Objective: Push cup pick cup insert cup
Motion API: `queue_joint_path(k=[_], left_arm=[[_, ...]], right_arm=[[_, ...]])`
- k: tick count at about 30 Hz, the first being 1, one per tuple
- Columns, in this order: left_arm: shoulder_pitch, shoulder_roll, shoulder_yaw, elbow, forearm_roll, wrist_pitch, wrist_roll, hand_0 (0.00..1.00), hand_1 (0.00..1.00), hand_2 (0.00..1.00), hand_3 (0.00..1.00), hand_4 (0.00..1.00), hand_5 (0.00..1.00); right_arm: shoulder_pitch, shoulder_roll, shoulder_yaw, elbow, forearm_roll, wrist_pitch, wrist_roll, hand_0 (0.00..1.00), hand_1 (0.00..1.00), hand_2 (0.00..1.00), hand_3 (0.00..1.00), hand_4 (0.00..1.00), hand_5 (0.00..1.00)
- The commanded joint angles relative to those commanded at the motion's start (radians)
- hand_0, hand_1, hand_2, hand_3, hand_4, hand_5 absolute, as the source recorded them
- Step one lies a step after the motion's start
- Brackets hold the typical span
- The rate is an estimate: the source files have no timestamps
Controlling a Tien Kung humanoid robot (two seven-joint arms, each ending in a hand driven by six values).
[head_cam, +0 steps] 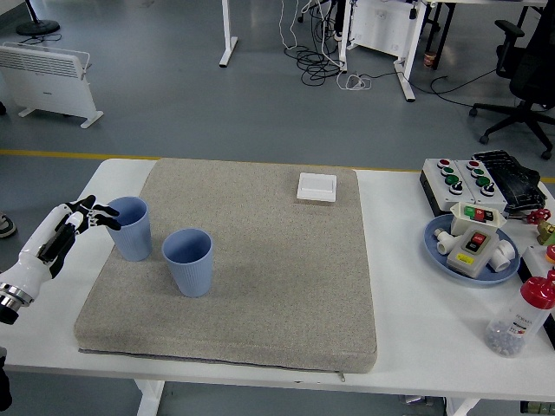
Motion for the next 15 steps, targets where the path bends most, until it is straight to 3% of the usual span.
queue_joint_path(k=[5, 6, 10, 11, 12, 15], left_arm=[[-0.057, 0.038, 0.022, -0.119, 0.079, 0.001, 0.139, 0.748, 0.68, 0.616, 0.561, 0.662, 0.998], [-0.067, 0.041, 0.03, -0.126, 0.09, -0.002, 0.169, 0.912, 0.884, 0.944, 0.802, 0.844, 0.953], [-0.16, 0.06, 0.139, -0.128, 0.16, -0.023, 0.275, 0.912, 0.884, 0.944, 0.802, 0.844, 0.953], [-0.172, 0.062, 0.157, -0.128, 0.169, -0.025, 0.285, 0.912, 0.884, 0.944, 0.802, 0.844, 0.953], [-0.193, 0.064, 0.183, -0.126, 0.193, -0.03, 0.299, 0.933, 0.917, 0.993, 0.881, 0.933, 0.85], [-0.249, 0.067, 0.253, -0.12, 0.248, -0.045, 0.329, 0.933, 0.917, 0.993, 0.881, 0.933, 0.85]], right_arm=[[-0.004, -0.001, -0.003, 0.0, 0.001, 0.0, -0.002, 0.745, 0.696, 0.685, 0.583, 0.189, 0.545], [-0.004, -0.002, -0.004, 0.0, 0.001, 0.0, -0.003, 0.745, 0.696, 0.684, 0.583, 0.19, 0.546], [-0.006, -0.002, -0.01, 0.0, 0.007, -0.001, -0.004, 0.745, 0.696, 0.684, 0.583, 0.19, 0.546], [-0.006, -0.002, -0.01, 0.0, 0.007, -0.001, -0.004, 0.745, 0.696, 0.684, 0.583, 0.19, 0.546], [-0.006, -0.002, -0.012, 0.0, 0.01, -0.002, -0.004, 0.745, 0.696, 0.684, 0.583, 0.189, 0.546], [-0.007, -0.003, -0.017, 0.0, 0.016, -0.002, -0.003, 0.745, 0.696, 0.684, 0.583, 0.189, 0.546]])
